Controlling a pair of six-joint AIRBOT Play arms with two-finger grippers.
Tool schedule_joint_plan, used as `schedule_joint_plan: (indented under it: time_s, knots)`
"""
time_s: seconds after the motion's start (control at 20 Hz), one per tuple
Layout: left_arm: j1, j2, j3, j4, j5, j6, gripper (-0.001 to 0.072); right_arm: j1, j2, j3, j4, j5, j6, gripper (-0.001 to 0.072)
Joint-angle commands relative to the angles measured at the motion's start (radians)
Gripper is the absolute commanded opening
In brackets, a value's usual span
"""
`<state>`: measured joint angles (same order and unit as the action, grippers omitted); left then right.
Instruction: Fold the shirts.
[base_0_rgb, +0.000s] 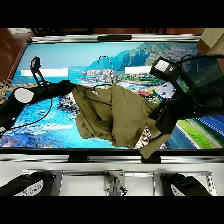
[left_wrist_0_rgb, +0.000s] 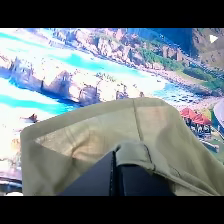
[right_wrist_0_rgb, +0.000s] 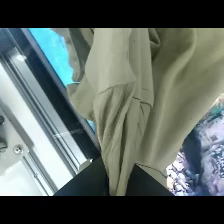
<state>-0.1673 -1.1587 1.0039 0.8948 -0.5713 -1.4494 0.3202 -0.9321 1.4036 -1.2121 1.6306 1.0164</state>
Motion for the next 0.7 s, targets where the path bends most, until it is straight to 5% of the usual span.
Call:
schedule_joint_plan:
  time_s: [0.0,0.45,0.65]
  knots:
    - [-0.018,0.059,0.027,-0.008,-0.061,0.058,0.0039,0.021,-0.005,0.0,-0.046,-0.039,0.068,0.0054]
    - [-0.225,0.128,0.238,-0.058,0.017,0.106,0.0039,0.165,-0.056,0.0,0.021,-0.147,0.084,0.0053]
    - [-0.245,0.148,0.388,-0.058,-0.17,0.113,0.004,0.188,-0.056,0.001,-0.02,-0.252,0.13,0.0053]
